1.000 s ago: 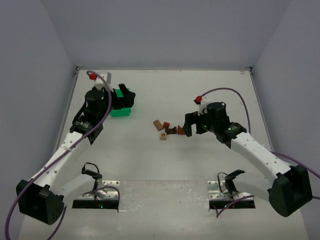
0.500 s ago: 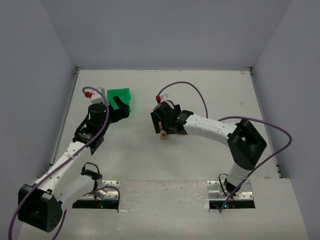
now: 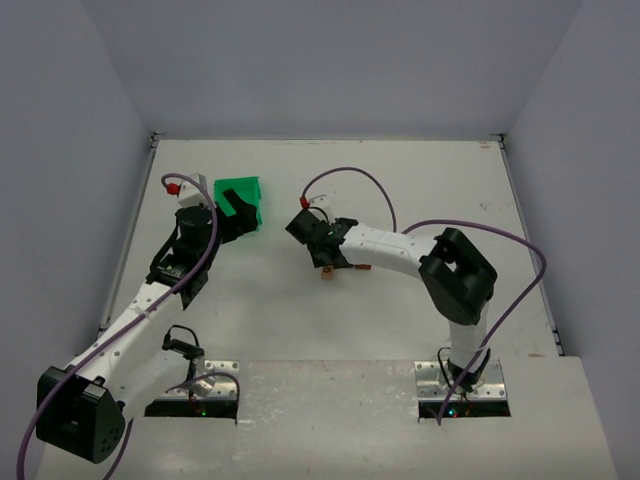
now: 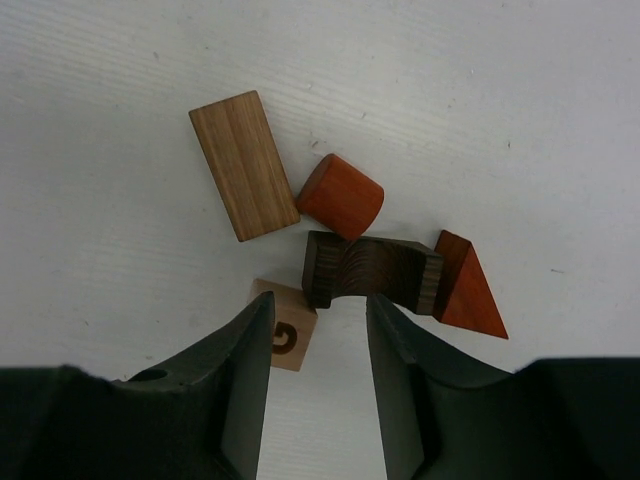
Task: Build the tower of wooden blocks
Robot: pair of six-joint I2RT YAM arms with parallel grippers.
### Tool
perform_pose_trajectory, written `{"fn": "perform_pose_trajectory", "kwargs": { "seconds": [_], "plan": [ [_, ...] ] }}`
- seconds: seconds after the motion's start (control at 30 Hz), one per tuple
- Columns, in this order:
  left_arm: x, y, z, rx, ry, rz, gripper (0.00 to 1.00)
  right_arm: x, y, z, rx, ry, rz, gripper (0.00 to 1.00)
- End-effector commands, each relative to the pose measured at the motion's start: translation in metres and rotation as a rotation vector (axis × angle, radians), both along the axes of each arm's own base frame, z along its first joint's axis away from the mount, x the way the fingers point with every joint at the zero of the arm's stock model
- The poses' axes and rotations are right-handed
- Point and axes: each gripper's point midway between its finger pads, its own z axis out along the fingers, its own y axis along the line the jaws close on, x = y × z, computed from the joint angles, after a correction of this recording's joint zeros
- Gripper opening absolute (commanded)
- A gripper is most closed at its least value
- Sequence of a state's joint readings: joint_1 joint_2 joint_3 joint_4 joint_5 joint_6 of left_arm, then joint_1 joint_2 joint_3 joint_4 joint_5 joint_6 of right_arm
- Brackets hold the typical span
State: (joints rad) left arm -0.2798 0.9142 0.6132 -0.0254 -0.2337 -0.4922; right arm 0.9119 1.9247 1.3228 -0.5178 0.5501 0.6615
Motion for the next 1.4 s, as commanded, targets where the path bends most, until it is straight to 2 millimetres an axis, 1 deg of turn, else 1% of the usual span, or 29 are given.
{"fn": "perform_pose_trajectory", "kwargs": {
  "seconds": [0.0,0.1,0.33,0.43,0.7,0.87,0.93,0.97,1.0,1.07,1.13,1.17,1.2,1.23,1.27,1.3,1.33,1.37],
  "plan": [
    [0.005,0.002,0.013,-0.023,-0.059,0.016,1.00,0.007,0.000,0.004,0.001,-0.024,-0.060,0.37],
    [0.005,0.002,0.012,-0.023,-0.057,0.015,1.00,0.009,0.000,-0.005,-0.019,-0.019,-0.067,0.32],
    [0.005,0.000,0.012,-0.026,-0.058,0.009,1.00,0.011,0.005,-0.018,-0.010,-0.001,-0.077,0.33],
    [0.005,0.000,0.012,-0.025,-0.058,0.008,1.00,0.012,0.005,-0.019,-0.004,-0.003,-0.082,0.32],
    [0.007,-0.004,0.011,-0.023,-0.054,-0.013,1.00,0.015,0.007,-0.013,0.033,-0.030,-0.079,0.13],
    [0.007,-0.008,0.010,-0.025,-0.052,-0.038,1.00,0.013,0.008,-0.005,0.052,-0.030,-0.068,0.04],
    [0.006,-0.013,0.010,-0.024,-0.052,-0.069,1.00,0.009,0.010,0.002,0.084,-0.029,-0.057,0.00],
    [0.007,-0.015,0.012,-0.023,-0.056,-0.084,1.00,0.011,0.014,0.015,0.124,-0.050,-0.051,0.00],
    [0.007,-0.018,0.012,-0.021,-0.057,-0.102,1.00,0.009,0.017,0.023,0.159,-0.058,-0.037,0.00],
    [0.007,-0.025,0.013,-0.014,-0.066,-0.145,1.00,0.003,0.016,0.034,0.202,-0.066,-0.009,0.00],
    [0.004,-0.039,0.018,-0.015,-0.097,-0.237,1.00,0.000,0.019,0.055,0.284,-0.083,0.024,0.00],
    [0.001,-0.049,0.022,-0.029,-0.120,-0.300,1.00,-0.003,0.017,0.054,0.310,-0.059,0.039,0.00],
    [-0.002,-0.058,0.026,-0.032,-0.140,-0.357,1.00,-0.005,0.017,0.059,0.354,-0.049,0.053,0.00],
    [-0.009,-0.073,0.032,-0.034,-0.176,-0.459,1.00,-0.008,0.016,0.068,0.427,-0.048,0.063,0.00],
    [-0.015,-0.083,0.036,-0.036,-0.207,-0.530,1.00,-0.011,0.017,0.073,0.537,0.018,0.097,0.00],
    [-0.021,-0.092,0.040,-0.034,-0.238,-0.596,1.00,-0.024,0.026,0.079,0.627,0.070,0.155,0.00],
    [-0.028,-0.101,0.044,-0.018,-0.272,-0.668,1.00,-0.014,0.025,0.092,0.743,0.060,0.171,0.00],
    [-0.036,-0.110,0.048,-0.009,-0.306,-0.742,1.00,-0.013,0.022,0.101,0.843,0.075,0.180,0.00]
  ]
}}
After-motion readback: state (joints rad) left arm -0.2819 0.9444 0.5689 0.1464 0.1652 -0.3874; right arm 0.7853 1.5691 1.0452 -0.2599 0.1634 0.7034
